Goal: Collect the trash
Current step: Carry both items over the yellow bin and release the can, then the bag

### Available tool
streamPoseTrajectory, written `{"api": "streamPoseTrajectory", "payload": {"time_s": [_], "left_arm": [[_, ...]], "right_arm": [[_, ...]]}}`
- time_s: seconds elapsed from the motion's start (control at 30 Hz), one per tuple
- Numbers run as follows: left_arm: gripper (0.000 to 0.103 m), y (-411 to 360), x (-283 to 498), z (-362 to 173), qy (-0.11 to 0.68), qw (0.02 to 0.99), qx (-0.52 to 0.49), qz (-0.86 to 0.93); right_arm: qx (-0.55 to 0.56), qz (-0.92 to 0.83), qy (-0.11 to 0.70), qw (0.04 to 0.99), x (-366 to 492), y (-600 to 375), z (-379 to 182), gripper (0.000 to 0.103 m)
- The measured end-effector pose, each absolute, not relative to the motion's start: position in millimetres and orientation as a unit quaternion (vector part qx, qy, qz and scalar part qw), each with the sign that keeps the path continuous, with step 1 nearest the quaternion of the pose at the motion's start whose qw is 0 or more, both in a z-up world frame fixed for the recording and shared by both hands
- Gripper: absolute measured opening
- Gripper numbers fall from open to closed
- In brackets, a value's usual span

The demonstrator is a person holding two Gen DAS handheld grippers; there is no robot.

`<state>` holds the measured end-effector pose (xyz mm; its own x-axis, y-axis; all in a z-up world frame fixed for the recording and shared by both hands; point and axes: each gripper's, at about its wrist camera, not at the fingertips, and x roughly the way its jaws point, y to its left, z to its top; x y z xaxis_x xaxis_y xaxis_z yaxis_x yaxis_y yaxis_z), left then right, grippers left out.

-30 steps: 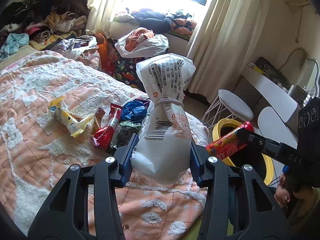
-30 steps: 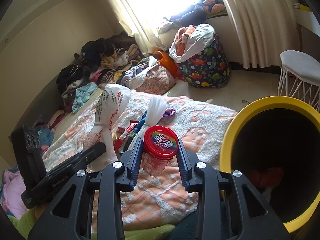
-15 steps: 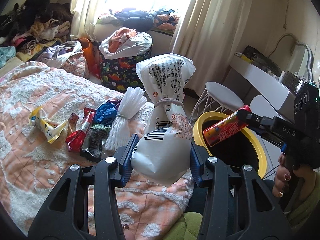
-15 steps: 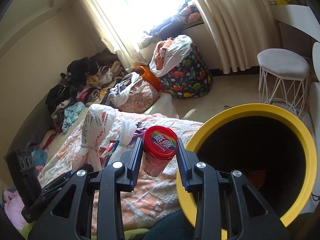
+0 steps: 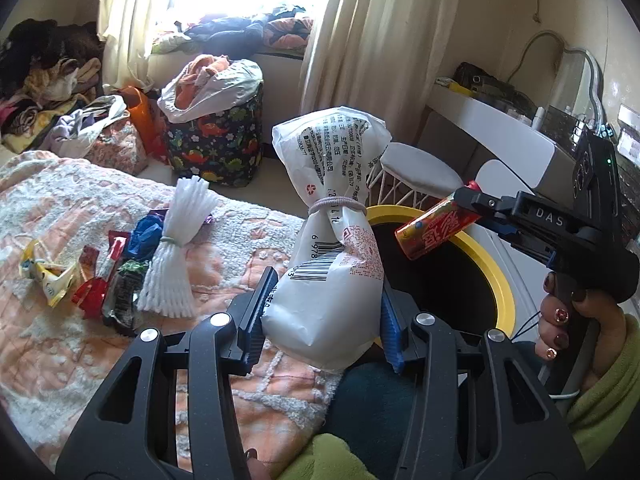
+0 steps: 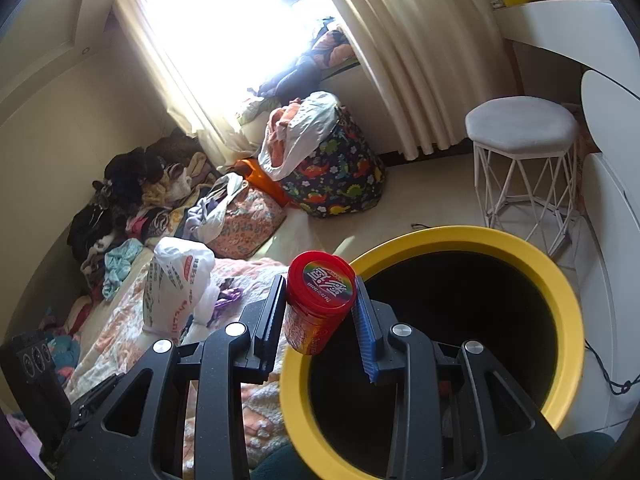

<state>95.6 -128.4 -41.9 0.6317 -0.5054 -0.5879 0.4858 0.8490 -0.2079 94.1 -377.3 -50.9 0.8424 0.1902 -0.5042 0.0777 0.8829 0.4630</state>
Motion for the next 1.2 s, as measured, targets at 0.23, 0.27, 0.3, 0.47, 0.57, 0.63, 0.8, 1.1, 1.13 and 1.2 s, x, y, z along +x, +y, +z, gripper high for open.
{"api": "streamPoseTrajectory", "payload": {"time_s": [0.23,0.27,0.3,0.47,0.57,0.63,0.8,1.1,1.13,1.2], "left_arm": [[0.039,-155,95,-48,0.339,0.893,-0.002,-0.295],[0.039,-159,94,-49,0.339,0.893,0.001,-0.297],[0.039,-162,94,-50,0.339,0.892,0.004,-0.299],[0.039,-179,93,-54,0.343,0.887,0.019,-0.309],[0.039,-190,94,-58,0.347,0.883,0.029,-0.314],[0.039,-197,95,-61,0.35,0.881,0.035,-0.318],[0.039,-211,97,-68,0.359,0.873,0.04,-0.328],[0.04,-233,112,-84,0.386,0.858,0.043,-0.335],[0.04,-235,113,-85,0.389,0.857,0.044,-0.336],[0.04,-239,115,-88,0.393,0.855,0.046,-0.336]], "right_arm": [[0.24,0.002,0.273,0.932,90,-399,-52,0.031],[0.239,-0.001,0.273,0.932,90,-401,-53,0.031],[0.24,-0.005,0.272,0.932,90,-404,-54,0.031],[0.245,-0.024,0.274,0.93,87,-416,-59,0.031],[0.251,-0.036,0.274,0.928,86,-423,-62,0.031],[0.253,-0.044,0.275,0.926,84,-426,-63,0.031],[0.258,-0.063,0.278,0.923,82,-437,-69,0.031],[0.259,-0.088,0.29,0.917,86,-451,-79,0.031],[0.26,-0.089,0.293,0.916,87,-452,-81,0.031],[0.261,-0.092,0.295,0.915,88,-453,-83,0.031]]}}
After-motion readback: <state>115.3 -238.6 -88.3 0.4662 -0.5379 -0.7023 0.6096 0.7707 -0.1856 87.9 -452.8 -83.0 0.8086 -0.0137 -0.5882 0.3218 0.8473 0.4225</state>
